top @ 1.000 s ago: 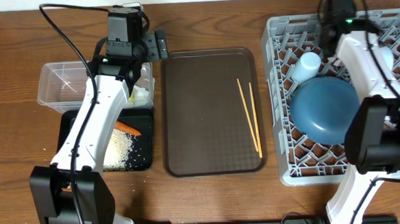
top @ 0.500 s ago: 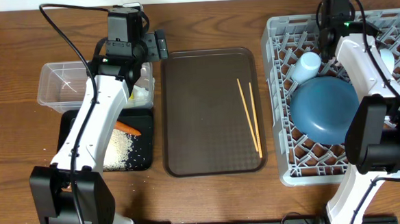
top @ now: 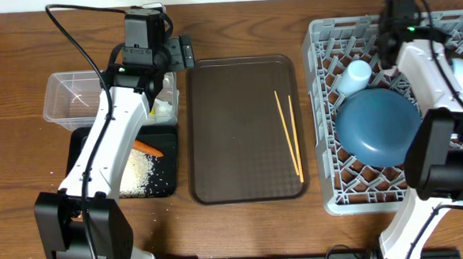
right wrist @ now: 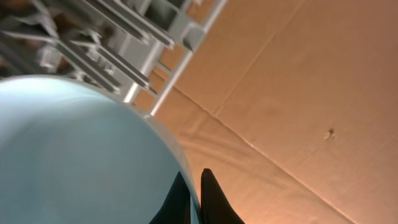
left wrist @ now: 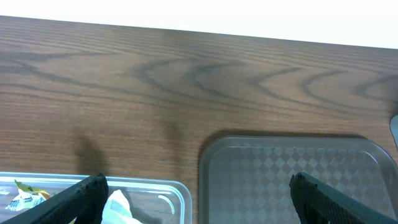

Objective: Sort waste into correct bins and load items into the dishwasher rack

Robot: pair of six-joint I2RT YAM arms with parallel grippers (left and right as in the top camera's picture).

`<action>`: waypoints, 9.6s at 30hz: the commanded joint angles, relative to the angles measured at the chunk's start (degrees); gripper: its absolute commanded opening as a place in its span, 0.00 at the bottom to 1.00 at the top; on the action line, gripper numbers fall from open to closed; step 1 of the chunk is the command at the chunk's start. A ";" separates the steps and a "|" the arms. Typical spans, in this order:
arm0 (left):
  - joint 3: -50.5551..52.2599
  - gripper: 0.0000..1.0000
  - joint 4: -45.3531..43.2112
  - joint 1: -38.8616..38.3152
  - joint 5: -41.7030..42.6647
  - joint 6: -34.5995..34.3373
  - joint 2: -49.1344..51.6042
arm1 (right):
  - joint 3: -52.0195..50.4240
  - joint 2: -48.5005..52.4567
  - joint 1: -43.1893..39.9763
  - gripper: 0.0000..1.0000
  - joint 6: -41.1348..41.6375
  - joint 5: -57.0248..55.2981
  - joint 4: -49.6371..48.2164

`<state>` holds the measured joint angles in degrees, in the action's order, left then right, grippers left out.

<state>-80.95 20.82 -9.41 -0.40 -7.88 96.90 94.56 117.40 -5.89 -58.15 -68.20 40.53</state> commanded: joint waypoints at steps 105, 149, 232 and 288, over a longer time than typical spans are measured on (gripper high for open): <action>0.11 0.94 0.13 0.07 -0.50 -0.50 0.22 | -6.21 -0.07 -10.64 0.01 -4.52 -9.38 -29.70; 0.11 0.94 0.13 0.07 -0.50 -0.50 0.22 | -15.61 -0.07 1.86 0.70 12.31 -6.84 -30.75; 0.11 0.94 -2.82 0.07 -0.07 -0.52 0.15 | -15.52 -23.21 10.47 0.99 48.28 46.66 -13.88; 0.04 0.62 -5.44 -29.55 7.17 -7.19 23.98 | -15.52 -23.76 2.71 0.99 62.38 43.17 -15.61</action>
<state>-80.95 15.40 -38.11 7.35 -17.04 120.86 78.89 93.95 -3.09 3.05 -24.25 24.73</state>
